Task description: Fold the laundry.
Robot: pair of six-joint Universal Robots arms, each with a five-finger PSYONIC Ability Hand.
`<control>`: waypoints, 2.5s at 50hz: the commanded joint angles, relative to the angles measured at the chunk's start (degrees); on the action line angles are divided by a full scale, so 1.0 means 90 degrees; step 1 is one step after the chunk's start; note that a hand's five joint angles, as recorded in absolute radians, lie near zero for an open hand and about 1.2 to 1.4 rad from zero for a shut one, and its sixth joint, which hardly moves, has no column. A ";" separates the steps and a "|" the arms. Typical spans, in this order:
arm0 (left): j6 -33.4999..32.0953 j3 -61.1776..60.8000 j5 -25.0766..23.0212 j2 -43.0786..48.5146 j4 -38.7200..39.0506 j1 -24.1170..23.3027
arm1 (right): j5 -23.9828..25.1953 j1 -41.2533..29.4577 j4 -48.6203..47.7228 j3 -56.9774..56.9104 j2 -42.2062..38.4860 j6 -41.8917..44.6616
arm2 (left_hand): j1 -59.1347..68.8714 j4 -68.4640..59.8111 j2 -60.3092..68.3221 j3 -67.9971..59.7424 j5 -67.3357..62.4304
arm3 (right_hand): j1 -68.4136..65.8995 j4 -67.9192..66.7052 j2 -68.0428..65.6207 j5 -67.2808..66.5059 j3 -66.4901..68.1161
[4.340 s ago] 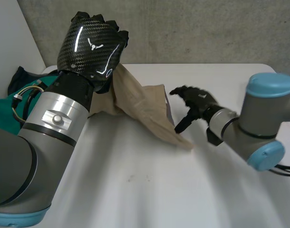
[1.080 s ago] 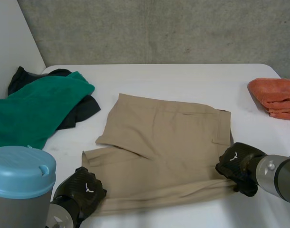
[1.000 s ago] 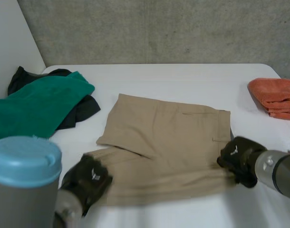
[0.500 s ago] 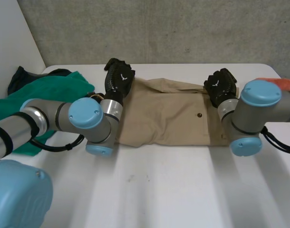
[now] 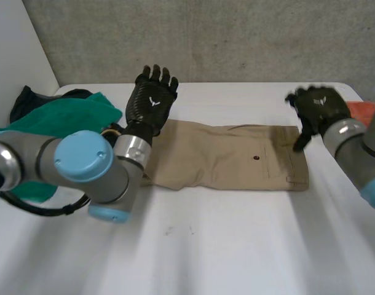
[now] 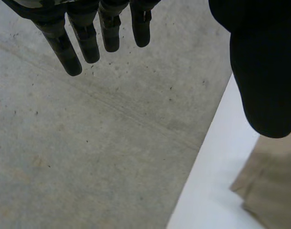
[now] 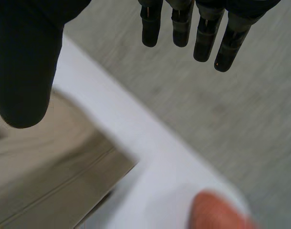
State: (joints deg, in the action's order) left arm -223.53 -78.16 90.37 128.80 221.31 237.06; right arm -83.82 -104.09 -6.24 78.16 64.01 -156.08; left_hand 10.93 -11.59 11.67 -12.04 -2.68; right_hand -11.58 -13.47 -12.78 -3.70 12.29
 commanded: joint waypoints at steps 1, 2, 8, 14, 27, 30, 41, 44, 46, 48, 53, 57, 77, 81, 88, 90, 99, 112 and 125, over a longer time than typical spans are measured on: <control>0.0764 -0.1023 0.0125 -0.0688 -0.0030 -0.0031 | 0.0241 0.0306 0.1123 0.0573 0.0026 -0.0109 | -0.0104 0.0176 -0.0186 0.0227 0.0298 | 0.0176 0.0386 0.0309 0.0411 -0.0254; 0.0813 -0.1062 0.0135 -0.0707 -0.0030 -0.0050 | 0.0251 0.0335 0.1084 0.0622 -0.0003 -0.0109 | -0.0104 0.0176 -0.0186 0.0227 0.0298 | 0.0176 0.0386 0.0309 0.0411 -0.0254; 0.0911 -0.1238 0.0135 -0.0708 -0.0030 -0.0109 | 0.0251 0.0355 0.0664 0.0720 -0.0588 -0.0089 | -0.0104 0.0176 -0.0186 0.0227 0.0298 | -0.0449 -0.0239 -0.0316 -0.0213 0.0371; 0.0921 -0.1257 0.0135 -0.0678 -0.0030 -0.0109 | 0.0203 0.0374 0.0518 0.0477 -0.1212 0.0008 | -0.0104 0.0176 -0.0186 0.0227 0.0298 | -0.1402 -0.1192 -0.1270 -0.1167 0.1324; 0.0921 -0.1296 0.0311 -0.0766 -0.0069 -0.0080 | 0.0290 0.1067 0.0166 0.0671 -0.0542 0.0281 | -0.0104 0.0176 -0.0186 0.0227 0.0298 | -0.7602 -0.7392 -0.7469 -0.7366 0.7524; 0.0940 -0.1443 0.0331 -0.0961 -0.0069 -0.0060 | 0.0271 0.1350 0.0185 0.0808 -0.0121 0.1041 | -0.0104 0.0176 -0.0186 0.0227 0.0298 | -0.7602 -0.7392 -0.7469 -0.7366 0.7524; 0.1086 -0.1785 0.0350 -0.1391 -0.0078 -0.0050 | 0.0758 -0.0063 -0.0507 0.0379 0.0007 0.3875 | -0.0104 0.0176 -0.0186 0.0227 0.0298 | -0.7602 -0.7392 -0.7469 -0.7366 0.7524; 0.1272 -0.1795 0.0350 -0.1450 -0.0078 -0.0050 | 0.1421 -0.0971 -0.0956 0.0222 -0.0197 0.3866 | -0.0104 0.0176 -0.0186 0.0227 0.0298 | -0.7602 -0.7392 -0.7469 -0.7366 0.7524; 0.1360 -0.1795 0.0360 -0.1479 -0.0078 -0.0050 | 0.1831 -0.1333 -0.1181 0.0164 -0.0441 0.3914 | -0.0104 0.0176 -0.0186 0.0227 0.0298 | -0.7602 -0.7392 -0.7469 -0.7366 0.7524; 0.1467 -0.1765 0.0389 -0.1479 -0.0078 -0.0041 | 0.2378 -0.1753 -0.1425 0.0115 -0.0842 0.3944 | -0.0104 0.0176 -0.0186 0.0227 0.0298 | -0.7602 -0.7392 -0.7469 -0.7366 0.7524; 0.1526 -0.1687 0.0477 -0.1469 -0.0147 -0.0002 | 0.2644 -0.2428 -0.1553 -0.0197 -0.1555 0.3827 | -0.0104 0.0176 -0.0186 0.0227 0.0298 | -0.7602 -0.7392 -0.7469 -0.7366 0.7524; 0.1526 -0.1503 0.0487 -0.1440 -0.0254 0.0008 | 0.2070 -0.2556 -0.1533 -0.0256 -0.1595 0.3225 | -0.0104 0.0176 -0.0186 0.0227 0.0298 | 0.0176 0.0386 0.0309 0.0411 -0.0254; 0.3850 0.1994 -0.0255 0.0337 -0.3710 -0.0451 | 0.1061 -0.0944 0.0321 -0.1349 -0.1144 -0.2325 | -0.0104 0.0176 -0.0186 0.0227 0.0298 | 0.0176 0.0386 0.0309 0.0411 -0.0254; 0.3889 0.2336 -0.0295 0.0659 -0.4179 -0.0451 | 0.1227 -0.0856 0.1092 -0.2120 -0.1740 -0.2364 | -0.0061 0.0134 -0.0144 0.0184 0.0255 | 0.0176 0.0386 0.0309 0.0411 -0.0254; 0.3880 0.2522 -0.0285 0.1147 -0.4951 -0.0412 | 0.1559 -0.0837 0.1777 -0.2844 -0.2619 -0.2384 | -0.0024 0.0097 -0.0106 0.0147 0.0218 | 0.0176 0.0386 0.0309 0.0411 -0.0254; 0.3860 0.2531 -0.0275 0.1216 -0.5088 -0.0383 | 0.1579 -0.0817 0.1884 -0.2893 -0.2746 -0.2365 | -0.0024 0.0096 -0.0106 0.0147 0.0218 | 0.0176 0.0386 0.0309 0.0411 -0.0254; 0.3821 0.2503 -0.0060 0.1188 -0.5303 -0.0334 | 0.1472 -0.0788 0.2324 -0.3001 -0.2953 -0.1722 | -0.0061 0.0134 -0.0143 0.0184 0.0255 | 0.0176 0.0386 0.0309 0.0411 -0.0254; 0.3841 0.1917 -0.0158 -0.0296 -0.5215 -0.0392 | 0.1394 -0.0837 0.1340 -0.1557 -0.0962 -0.1300 | -0.0104 0.0176 -0.0186 0.0227 0.0298 | 0.0176 0.0386 0.0309 0.0411 -0.0254; 0.3938 0.1087 -0.2490 -0.2191 -0.5352 -0.0207 | 0.1189 -0.1012 -0.0830 0.1685 0.0417 -0.0364 | -0.0104 0.0176 -0.0186 0.0227 0.0298 | 0.0176 0.0386 0.0309 0.0411 -0.0254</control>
State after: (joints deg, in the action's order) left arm -188.63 -65.64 78.91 115.17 173.95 233.97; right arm -72.04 -112.32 -7.63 82.17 65.49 -164.80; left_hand 10.93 -11.59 11.67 -12.04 -2.68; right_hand -10.46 -13.38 -12.48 -3.72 11.72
